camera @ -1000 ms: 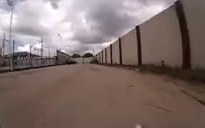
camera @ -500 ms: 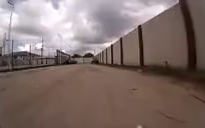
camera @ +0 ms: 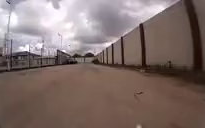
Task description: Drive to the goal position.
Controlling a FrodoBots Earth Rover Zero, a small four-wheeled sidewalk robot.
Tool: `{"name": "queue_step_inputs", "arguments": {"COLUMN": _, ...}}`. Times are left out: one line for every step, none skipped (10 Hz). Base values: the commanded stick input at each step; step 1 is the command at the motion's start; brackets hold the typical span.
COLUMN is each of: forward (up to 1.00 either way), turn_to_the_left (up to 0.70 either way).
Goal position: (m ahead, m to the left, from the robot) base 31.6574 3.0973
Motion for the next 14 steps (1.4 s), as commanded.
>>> {"name": "queue_step_inputs", "arguments": {"forward": 0.50, "turn_to_the_left": -0.01}}
{"name": "queue_step_inputs", "arguments": {"forward": 0.50, "turn_to_the_left": -0.01}}
{"name": "queue_step_inputs", "arguments": {"forward": 0.50, "turn_to_the_left": -0.01}}
{"name": "queue_step_inputs", "arguments": {"forward": 0.50, "turn_to_the_left": -0.01}}
{"name": "queue_step_inputs", "arguments": {"forward": 0.50, "turn_to_the_left": -0.01}}
{"name": "queue_step_inputs", "arguments": {"forward": 0.50, "turn_to_the_left": -0.01}}
{"name": "queue_step_inputs", "arguments": {"forward": 0.50, "turn_to_the_left": -0.01}}
{"name": "queue_step_inputs", "arguments": {"forward": 0.50, "turn_to_the_left": -0.01}}
{"name": "queue_step_inputs", "arguments": {"forward": 0.50, "turn_to_the_left": -0.01}}
{"name": "queue_step_inputs", "arguments": {"forward": 0.50, "turn_to_the_left": -0.01}}
{"name": "queue_step_inputs", "arguments": {"forward": 0.50, "turn_to_the_left": -0.01}}
{"name": "queue_step_inputs", "arguments": {"forward": 0.50, "turn_to_the_left": -0.01}}
{"name": "queue_step_inputs", "arguments": {"forward": 0.50, "turn_to_the_left": -0.01}}
{"name": "queue_step_inputs", "arguments": {"forward": 0.50, "turn_to_the_left": -0.01}}
